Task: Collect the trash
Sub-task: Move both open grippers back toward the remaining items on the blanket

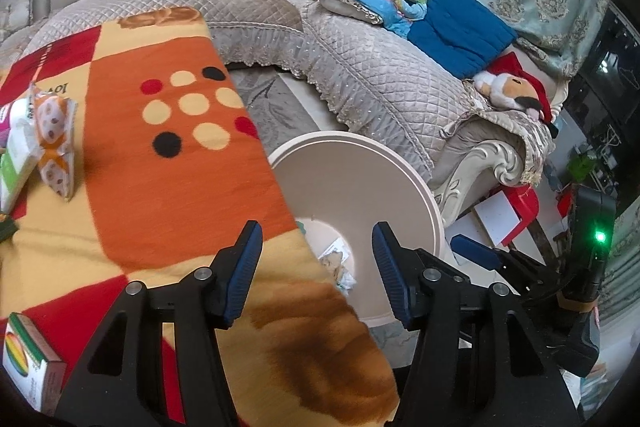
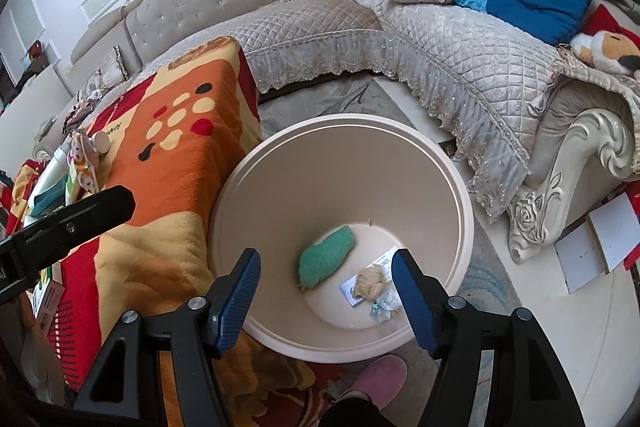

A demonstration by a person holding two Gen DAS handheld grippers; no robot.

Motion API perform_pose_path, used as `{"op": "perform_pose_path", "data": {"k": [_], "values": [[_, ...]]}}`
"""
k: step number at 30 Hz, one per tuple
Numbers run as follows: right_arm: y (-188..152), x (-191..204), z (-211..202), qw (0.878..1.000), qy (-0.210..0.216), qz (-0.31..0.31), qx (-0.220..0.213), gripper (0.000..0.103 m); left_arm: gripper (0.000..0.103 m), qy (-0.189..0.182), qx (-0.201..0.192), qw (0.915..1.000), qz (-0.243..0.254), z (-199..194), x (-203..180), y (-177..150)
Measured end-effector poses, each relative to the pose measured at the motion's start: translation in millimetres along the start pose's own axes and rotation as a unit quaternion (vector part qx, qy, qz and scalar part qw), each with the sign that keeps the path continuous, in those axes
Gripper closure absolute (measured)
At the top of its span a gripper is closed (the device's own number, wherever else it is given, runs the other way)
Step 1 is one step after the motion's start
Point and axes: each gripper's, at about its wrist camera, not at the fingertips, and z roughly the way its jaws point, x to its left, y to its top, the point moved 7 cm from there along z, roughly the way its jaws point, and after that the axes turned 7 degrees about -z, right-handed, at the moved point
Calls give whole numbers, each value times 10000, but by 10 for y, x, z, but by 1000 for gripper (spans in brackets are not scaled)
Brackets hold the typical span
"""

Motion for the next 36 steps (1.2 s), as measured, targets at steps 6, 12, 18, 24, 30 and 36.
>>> {"op": "perform_pose_path", "data": {"k": [6, 12, 18, 24, 30, 36], "values": [[16, 139, -81, 9999, -51, -124, -106, 37, 47, 112, -142, 9998, -61, -172, 146, -26], [55, 342, -193, 9994, -26, -253, -240, 31, 47, 291, -297, 9990, -133, -381, 330, -67], [100, 629, -297, 9981, 40, -493, -367, 28, 47, 489, -471, 9975, -196, -610, 530, -118], [135, 938, -349, 9965, 197, -670, -453, 28, 47, 715, -632, 9951, -270, -866, 789, -181], [116, 1311, -335, 9941, 389, -915, -431, 28, 47, 930, -723, 9918, -504, -1122, 1143, -251], [72, 1697, -299, 9905, 647, -1166, -343, 28, 47, 1192, -771, 9869, -773, -1413, 1621, -347]]}}
